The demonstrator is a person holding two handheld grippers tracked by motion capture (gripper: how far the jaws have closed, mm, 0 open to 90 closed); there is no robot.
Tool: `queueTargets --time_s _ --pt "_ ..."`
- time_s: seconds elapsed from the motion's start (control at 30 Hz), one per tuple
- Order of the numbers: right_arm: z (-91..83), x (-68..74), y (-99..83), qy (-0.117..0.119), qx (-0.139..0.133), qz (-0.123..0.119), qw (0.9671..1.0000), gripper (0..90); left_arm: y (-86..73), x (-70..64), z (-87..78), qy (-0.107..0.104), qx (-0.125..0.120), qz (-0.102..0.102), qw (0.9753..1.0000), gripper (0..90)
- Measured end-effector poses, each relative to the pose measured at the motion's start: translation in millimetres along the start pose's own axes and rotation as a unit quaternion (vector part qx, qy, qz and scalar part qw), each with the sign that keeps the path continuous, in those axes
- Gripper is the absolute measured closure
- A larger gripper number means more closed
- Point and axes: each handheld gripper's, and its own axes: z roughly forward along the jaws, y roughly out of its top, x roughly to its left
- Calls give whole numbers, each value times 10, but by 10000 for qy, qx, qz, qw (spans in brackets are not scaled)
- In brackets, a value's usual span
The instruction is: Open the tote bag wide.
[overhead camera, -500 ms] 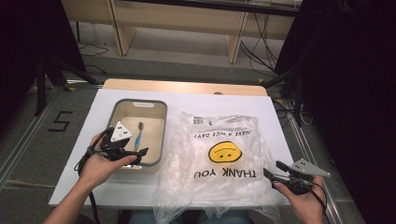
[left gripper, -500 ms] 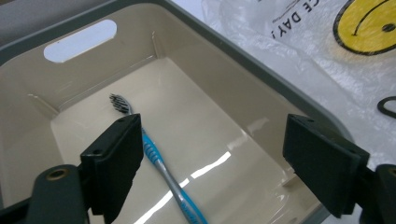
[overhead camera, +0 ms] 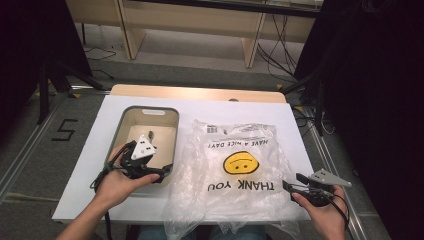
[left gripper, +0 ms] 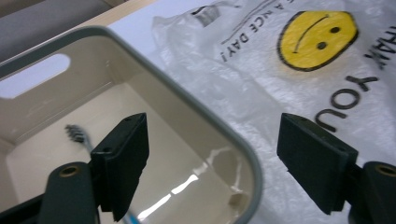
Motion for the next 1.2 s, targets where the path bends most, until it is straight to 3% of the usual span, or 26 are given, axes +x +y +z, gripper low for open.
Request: queueTargets --time_s 0.2,0.33,0.37,0.4,0.5,0.6,0.77,0.87,0.97,1.0,1.1,1.2 --pt "23 -68 -50 -212 357 223 9989 385 -9 -317 14 -349 244 279 9987 300" --pt "45 -103 -87 -227 539 313 9978 385 -64 -462 66 -429 467 369 9973 334" --pt "51 -107 -93 -216 568 308 9977 384 -110 -539 103 -524 627 455 9956 338" --pt "58 -109 -95 -204 585 306 9976 385 -110 -539 103 -524 627 455 9956 341" --pt "69 -107 -93 -207 628 312 9973 383 -203 -634 197 -650 948 571 9917 353" --pt "79 -102 -87 -204 621 284 9975 384 -265 -678 264 -646 1183 617 9890 353" --pt "86 -89 -73 -221 657 295 9972 384 -384 -702 378 -653 1761 704 9797 340" --pt "105 -97 -88 -245 759 340 9962 386 -429 -692 432 -537 1959 689 9767 344" --pt "126 -110 -100 -265 831 358 9956 387 -446 -684 462 -415 2021 647 9763 352" --pt "132 -115 -104 -264 874 351 9952 387 -458 -670 483 -317 2105 626 9751 353" --pt "151 -120 -115 -277 969 368 9942 388 -480 -653 503 -212 2137 485 9755 349" --pt "173 -122 -128 -276 1076 358 9932 398 -496 -634 517 -173 2224 410 9739 355"
